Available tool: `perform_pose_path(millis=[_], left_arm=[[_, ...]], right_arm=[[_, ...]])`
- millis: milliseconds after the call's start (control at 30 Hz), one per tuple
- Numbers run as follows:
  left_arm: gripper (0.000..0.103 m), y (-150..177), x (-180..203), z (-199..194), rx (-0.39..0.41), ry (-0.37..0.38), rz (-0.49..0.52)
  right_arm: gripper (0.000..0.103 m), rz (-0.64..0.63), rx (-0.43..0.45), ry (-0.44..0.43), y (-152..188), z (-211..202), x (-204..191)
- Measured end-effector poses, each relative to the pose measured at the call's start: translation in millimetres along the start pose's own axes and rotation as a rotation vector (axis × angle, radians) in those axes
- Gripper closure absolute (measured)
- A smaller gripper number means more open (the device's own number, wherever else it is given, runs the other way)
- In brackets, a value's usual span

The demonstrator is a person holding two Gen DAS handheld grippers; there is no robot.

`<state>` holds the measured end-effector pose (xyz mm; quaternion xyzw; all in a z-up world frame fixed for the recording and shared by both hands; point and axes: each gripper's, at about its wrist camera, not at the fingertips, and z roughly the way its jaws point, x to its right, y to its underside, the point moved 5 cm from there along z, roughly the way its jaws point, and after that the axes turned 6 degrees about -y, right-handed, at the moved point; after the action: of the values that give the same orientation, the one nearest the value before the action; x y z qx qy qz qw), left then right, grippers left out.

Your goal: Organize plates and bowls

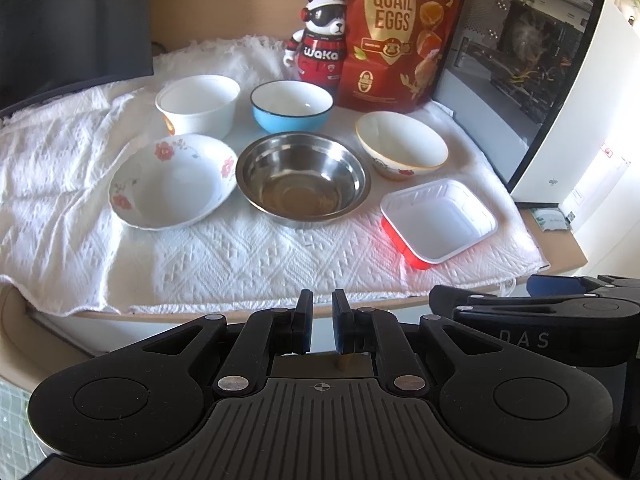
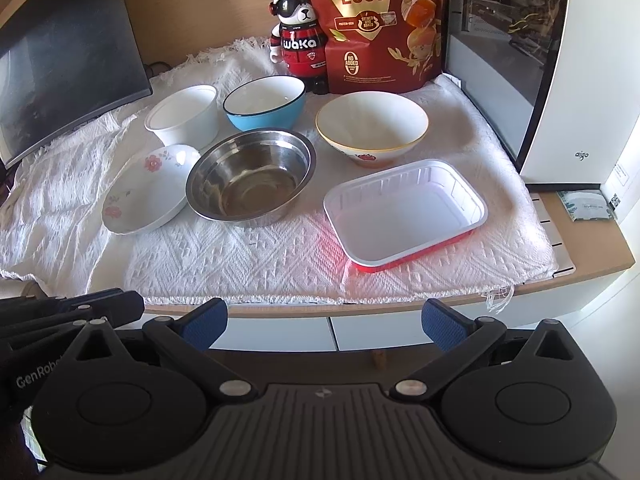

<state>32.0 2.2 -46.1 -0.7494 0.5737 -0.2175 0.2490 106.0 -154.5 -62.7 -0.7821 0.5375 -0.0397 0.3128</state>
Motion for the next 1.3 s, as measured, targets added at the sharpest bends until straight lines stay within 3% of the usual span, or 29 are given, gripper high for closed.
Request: perform_pose_path(millis=[1300], left_arm=[[0.091,0.4,0.4,8.9,-0.018,0.006,-0.009]], right_arm=[[0.0,0.002,-0.027,-0.003,0.5,8.3,3.5]])
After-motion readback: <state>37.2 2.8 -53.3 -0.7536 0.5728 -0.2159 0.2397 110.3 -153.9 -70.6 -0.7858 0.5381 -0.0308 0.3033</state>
